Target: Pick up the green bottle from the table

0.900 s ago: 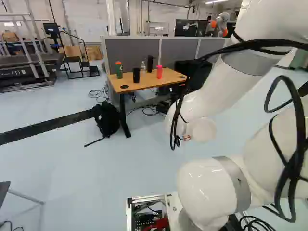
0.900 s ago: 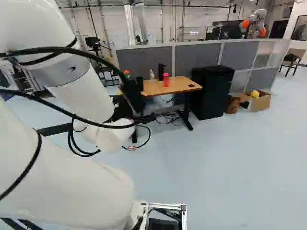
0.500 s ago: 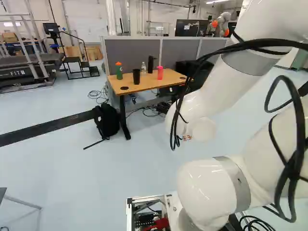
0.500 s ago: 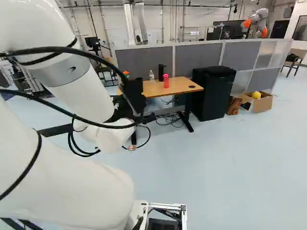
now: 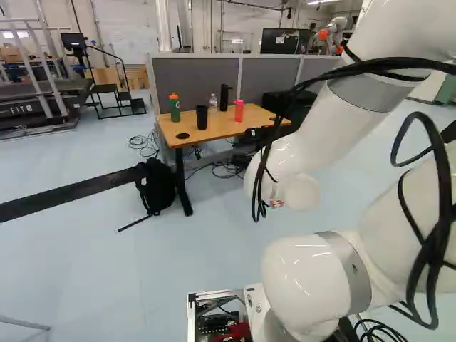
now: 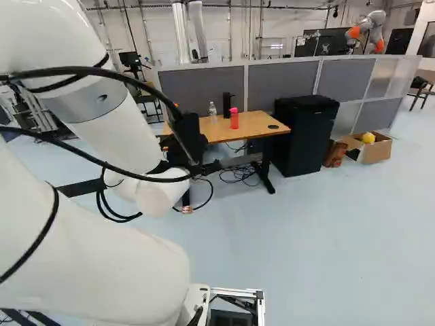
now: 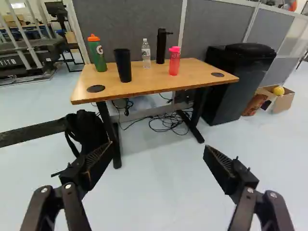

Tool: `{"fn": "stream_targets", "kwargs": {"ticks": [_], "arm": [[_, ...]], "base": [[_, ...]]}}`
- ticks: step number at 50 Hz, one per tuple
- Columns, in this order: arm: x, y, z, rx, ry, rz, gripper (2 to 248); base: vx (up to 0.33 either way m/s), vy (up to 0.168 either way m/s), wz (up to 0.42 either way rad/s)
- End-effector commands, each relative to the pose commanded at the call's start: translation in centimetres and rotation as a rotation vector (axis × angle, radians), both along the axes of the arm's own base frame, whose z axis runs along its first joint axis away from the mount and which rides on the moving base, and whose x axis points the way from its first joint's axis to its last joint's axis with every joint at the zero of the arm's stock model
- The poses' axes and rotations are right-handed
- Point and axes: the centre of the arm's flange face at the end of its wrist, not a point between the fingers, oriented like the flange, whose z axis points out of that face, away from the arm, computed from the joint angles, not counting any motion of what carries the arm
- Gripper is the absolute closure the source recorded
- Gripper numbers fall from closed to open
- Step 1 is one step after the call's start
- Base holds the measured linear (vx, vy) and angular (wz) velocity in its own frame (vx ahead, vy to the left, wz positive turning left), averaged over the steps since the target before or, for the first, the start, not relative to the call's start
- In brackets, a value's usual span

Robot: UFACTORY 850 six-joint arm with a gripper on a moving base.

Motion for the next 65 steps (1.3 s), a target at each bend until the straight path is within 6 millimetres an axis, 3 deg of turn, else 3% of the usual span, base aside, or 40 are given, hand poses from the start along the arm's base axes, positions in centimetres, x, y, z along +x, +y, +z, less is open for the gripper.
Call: {"fn": "stream_targets", "kwargs": {"ticks": [65], "arm": [[0.00,0.00,0.00,0.000,0.000,0.000,3]], "base": [[0.217,0.014,0.223]]}}
